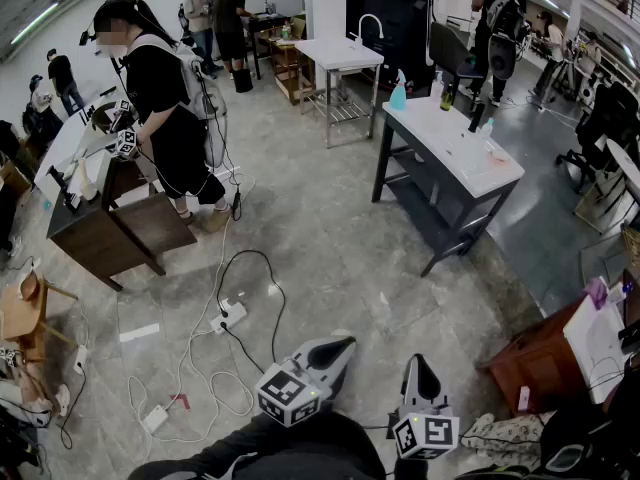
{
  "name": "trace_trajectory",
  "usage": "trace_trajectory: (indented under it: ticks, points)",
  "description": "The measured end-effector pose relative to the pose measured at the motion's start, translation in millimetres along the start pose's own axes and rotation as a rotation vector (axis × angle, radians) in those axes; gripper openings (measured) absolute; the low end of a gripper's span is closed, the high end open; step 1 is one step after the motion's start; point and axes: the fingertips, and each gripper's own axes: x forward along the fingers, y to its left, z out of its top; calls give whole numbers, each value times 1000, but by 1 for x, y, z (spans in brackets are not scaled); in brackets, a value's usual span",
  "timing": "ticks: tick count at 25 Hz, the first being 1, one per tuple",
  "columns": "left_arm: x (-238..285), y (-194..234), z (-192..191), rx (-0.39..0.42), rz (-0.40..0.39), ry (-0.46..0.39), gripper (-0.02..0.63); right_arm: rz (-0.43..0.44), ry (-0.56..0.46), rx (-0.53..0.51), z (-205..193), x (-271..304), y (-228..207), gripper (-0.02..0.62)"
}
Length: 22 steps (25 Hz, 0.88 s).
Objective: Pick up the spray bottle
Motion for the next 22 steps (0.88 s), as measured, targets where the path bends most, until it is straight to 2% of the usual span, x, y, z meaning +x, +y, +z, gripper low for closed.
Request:
trace_trajectory:
  ticks: [11,15,22]
  points:
    - [86,79,17,4,18,13,6,41,21,-28,23,117,-25,11]
    - [127,110,37,35,1,30,6,26,17,13,44,168,-43,11]
    - [178,166,82,75,-36,1,6,22,11,101,70,245,-55,11]
